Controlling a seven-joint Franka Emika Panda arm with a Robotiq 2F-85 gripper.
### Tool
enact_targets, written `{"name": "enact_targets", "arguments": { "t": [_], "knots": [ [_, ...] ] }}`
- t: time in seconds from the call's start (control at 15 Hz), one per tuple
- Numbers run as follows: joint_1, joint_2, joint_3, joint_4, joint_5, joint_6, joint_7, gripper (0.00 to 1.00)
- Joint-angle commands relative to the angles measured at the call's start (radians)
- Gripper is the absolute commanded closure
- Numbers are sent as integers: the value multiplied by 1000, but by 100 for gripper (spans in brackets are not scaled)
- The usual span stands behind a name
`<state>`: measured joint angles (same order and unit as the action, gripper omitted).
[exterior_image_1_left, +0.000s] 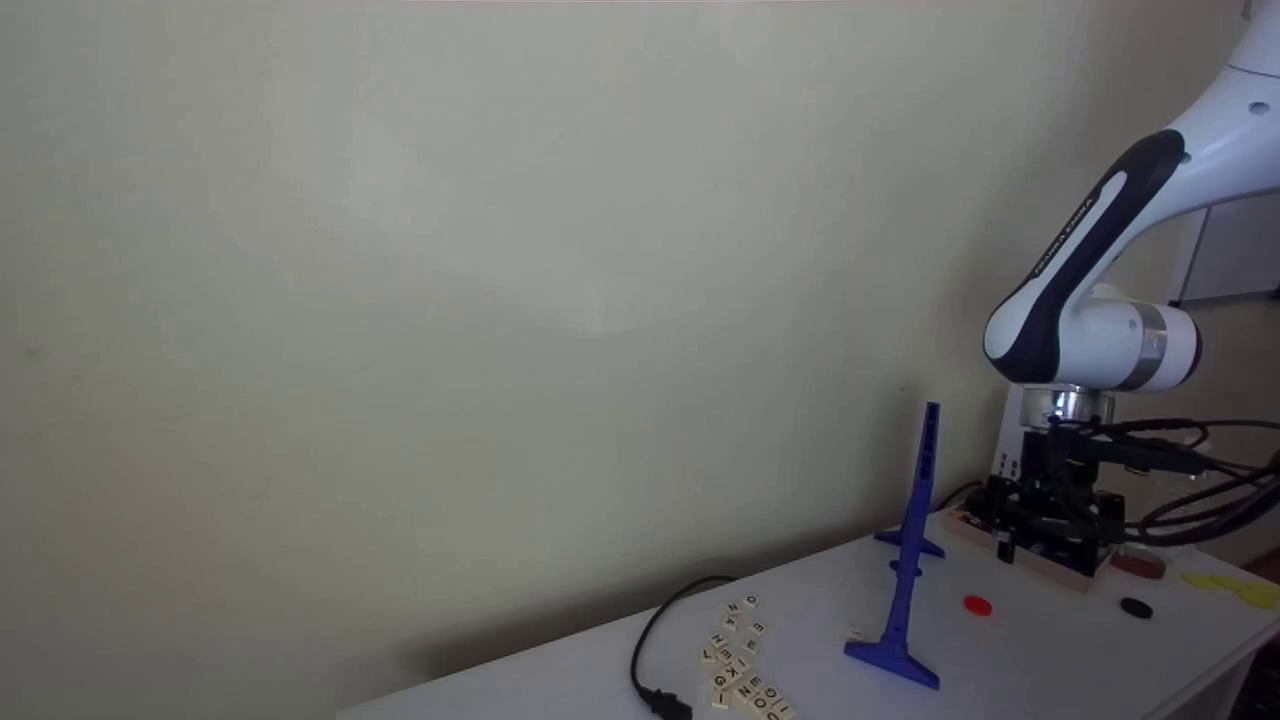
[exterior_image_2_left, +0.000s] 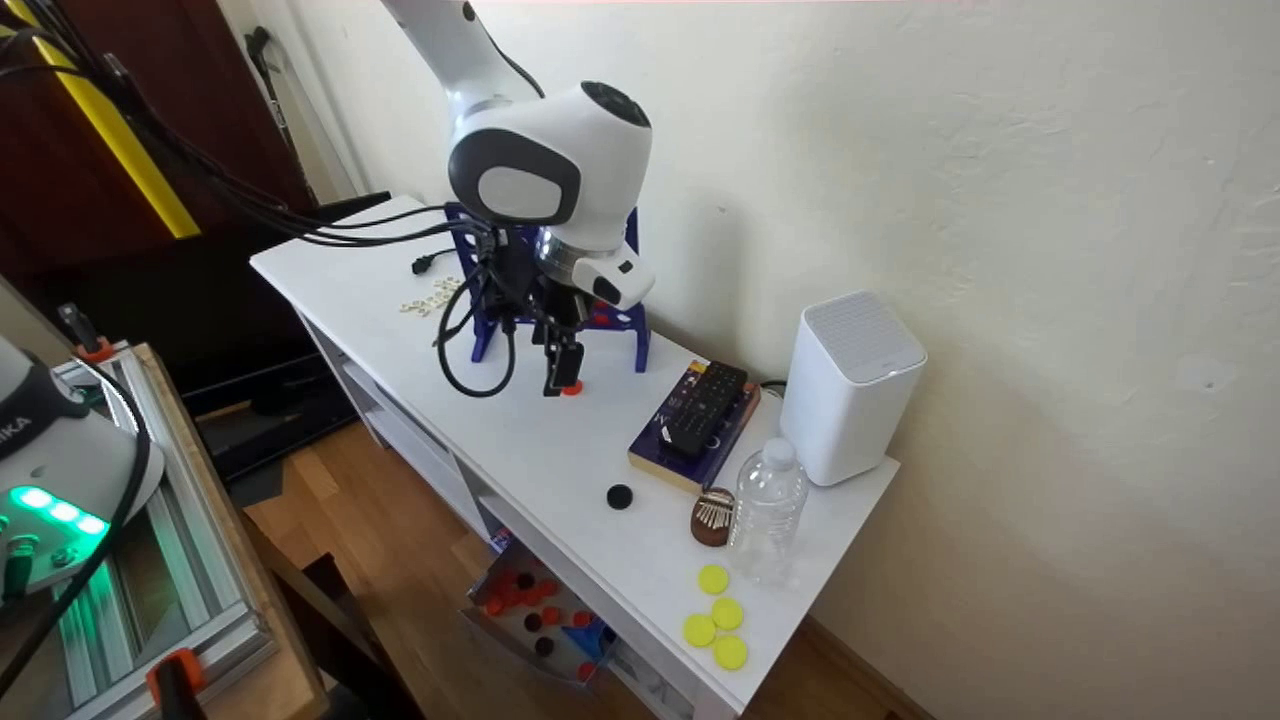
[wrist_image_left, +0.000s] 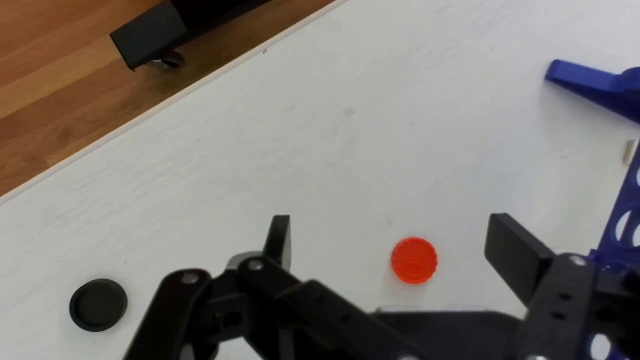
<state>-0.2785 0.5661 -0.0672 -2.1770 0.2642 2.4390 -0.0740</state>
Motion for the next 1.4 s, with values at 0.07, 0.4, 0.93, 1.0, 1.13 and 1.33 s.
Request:
{"name": "enact_targets", "arguments": {
  "t": [0.07, 0.4, 0.93, 1.0, 1.13, 1.33],
  "knots": [
    [-15, 43, 21, 28, 42, 32, -17, 0],
    [-12, 73, 27, 47, 42, 57, 1, 0],
    [-14, 138, 38, 117, 81, 54, 27, 0],
    [-11, 147, 37, 127, 80, 51, 36, 0],
    [-4, 165, 34, 147, 78, 40, 66, 0],
    [-2, 186, 37, 170, 83, 38, 102, 0]
  ]
}}
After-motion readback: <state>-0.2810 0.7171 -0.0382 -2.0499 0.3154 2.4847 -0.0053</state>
